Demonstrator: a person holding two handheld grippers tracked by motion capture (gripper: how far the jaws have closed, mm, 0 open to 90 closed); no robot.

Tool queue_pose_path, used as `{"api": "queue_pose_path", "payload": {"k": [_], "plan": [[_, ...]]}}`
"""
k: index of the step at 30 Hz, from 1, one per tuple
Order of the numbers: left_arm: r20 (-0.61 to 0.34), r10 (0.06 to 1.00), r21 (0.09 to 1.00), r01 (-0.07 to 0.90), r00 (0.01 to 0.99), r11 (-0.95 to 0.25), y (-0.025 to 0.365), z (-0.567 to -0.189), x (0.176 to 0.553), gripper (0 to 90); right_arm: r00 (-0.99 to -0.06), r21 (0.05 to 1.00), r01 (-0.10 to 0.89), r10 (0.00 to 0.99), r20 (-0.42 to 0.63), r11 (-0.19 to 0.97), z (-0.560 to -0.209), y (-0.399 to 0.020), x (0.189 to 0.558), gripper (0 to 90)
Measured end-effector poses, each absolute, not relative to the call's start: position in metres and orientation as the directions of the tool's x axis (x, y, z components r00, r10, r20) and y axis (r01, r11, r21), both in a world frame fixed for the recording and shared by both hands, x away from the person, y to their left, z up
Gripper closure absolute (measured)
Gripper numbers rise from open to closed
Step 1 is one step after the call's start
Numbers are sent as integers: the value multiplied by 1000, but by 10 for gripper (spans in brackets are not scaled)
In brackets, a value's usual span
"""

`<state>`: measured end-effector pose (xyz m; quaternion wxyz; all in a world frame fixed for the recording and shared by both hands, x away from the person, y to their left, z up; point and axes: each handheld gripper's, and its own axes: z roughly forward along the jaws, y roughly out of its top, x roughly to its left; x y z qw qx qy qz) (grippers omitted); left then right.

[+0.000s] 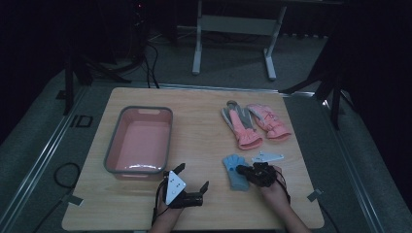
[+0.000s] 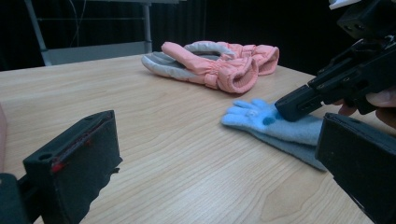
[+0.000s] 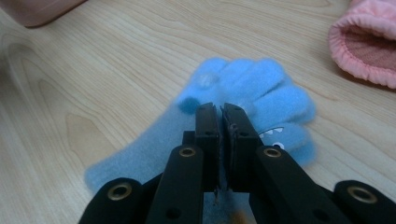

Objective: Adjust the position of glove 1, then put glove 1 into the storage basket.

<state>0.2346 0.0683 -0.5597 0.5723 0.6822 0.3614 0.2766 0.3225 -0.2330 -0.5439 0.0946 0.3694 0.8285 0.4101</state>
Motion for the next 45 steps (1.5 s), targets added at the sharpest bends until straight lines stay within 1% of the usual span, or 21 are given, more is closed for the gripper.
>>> {"api": "queue_pose_path", "payload": {"k": [4, 8, 11, 13, 15, 16, 17, 18, 20, 21, 25, 28, 29, 31, 34, 36, 37, 39, 40, 43, 45], "plan": [[-35, 809, 980, 178, 586, -87, 68, -560, 235, 1, -712, 745, 532, 689, 137, 401, -548, -233, 323, 837], [-34, 815, 981, 177, 579, -85, 67, -560, 234, 1, -724, 757, 513, 678, 127, 405, -541, -234, 320, 751], [-32, 821, 977, 189, 571, -93, 64, -559, 235, 1, -742, 770, 492, 658, 126, 407, -534, -236, 317, 638], [-8, 807, 976, 182, 591, -123, 61, -559, 235, 1, -748, 780, 477, 653, 120, 404, -530, -239, 315, 500], [39, 790, 972, 161, 612, -173, 56, -559, 234, 1, -748, 795, 467, 653, 120, 389, -526, -243, 314, 357], [59, 783, 969, 153, 619, -194, 55, -558, 233, 1, -762, 797, 465, 632, 139, 385, -525, -246, 313, 264], [64, 779, 968, 151, 623, -200, 54, -558, 233, 1, -775, 803, 461, 612, 156, 378, -525, -248, 313, 204], [58, 770, 968, 152, 636, -198, 53, -558, 233, 1, -777, 810, 457, 609, 163, 367, -525, -250, 313, 166], [43, 770, 965, 173, 636, -197, 51, -556, 234, 20, -781, 812, 452, 603, 160, 369, -525, -254, 312, 141], [28, 761, 965, 182, 648, -190, 51, -555, 234, 40, -777, 814, 449, 610, 152, 369, -525, -257, 311, 138], [-10, 722, 960, 208, 692, -186, 47, -549, 236, 40, -759, 838, 413, 644, 100, 357, -523, -270, 311, 146], [-19, 670, 946, 230, 742, -228, 39, -546, 239, 42, -740, 850, 405, 666, 88, 337, -517, -280, 310, 146], [-4, 667, 940, 231, 745, -252, 35, -545, 240, 60, -737, 852, 404, 671, 86, 334, -516, -283, 309, 146], [14, 646, 936, 217, 763, -277, 29, -544, 240, 150, -730, 845, 433, 672, 125, 313, -512, -288, 311, 136], [3, 565, 923, 215, 825, -319, 20, -542, 245, 155, -729, 842, 457, 663, 170, 287, -508, -292, 314, 129], [34, 499, 910, 179, 866, -373, 12, -541, 247, 203, -723, 838, 464, 669, 172, 286, -506, -290, 316, 119], [58, 480, 907, 155, 875, -392, 8, -540, 247, 243, -730, 836, 462, 662, 169, 296, -505, -288, 316, 97], [67, 438, 894, 142, 896, -425, -1, -538, 249, 267, -731, 841, 454, 663, 162, 295, -505, -284, 318, 98], [88, 426, 885, 125, 901, -448, -6, -537, 250, 271, -736, 838, 457, 656, 167, 299, -505, -281, 320, 123], [150, 367, 851, 69, 918, -520, -20, -536, 254, 305, -724, 838, 458, 671, 159, 296, -506, -275, 327, 263], [164, 331, 838, 46, 929, -543, -28, -536, 258, 325, -715, 828, 480, 677, 176, 291, -508, -271, 333, 407]]}}
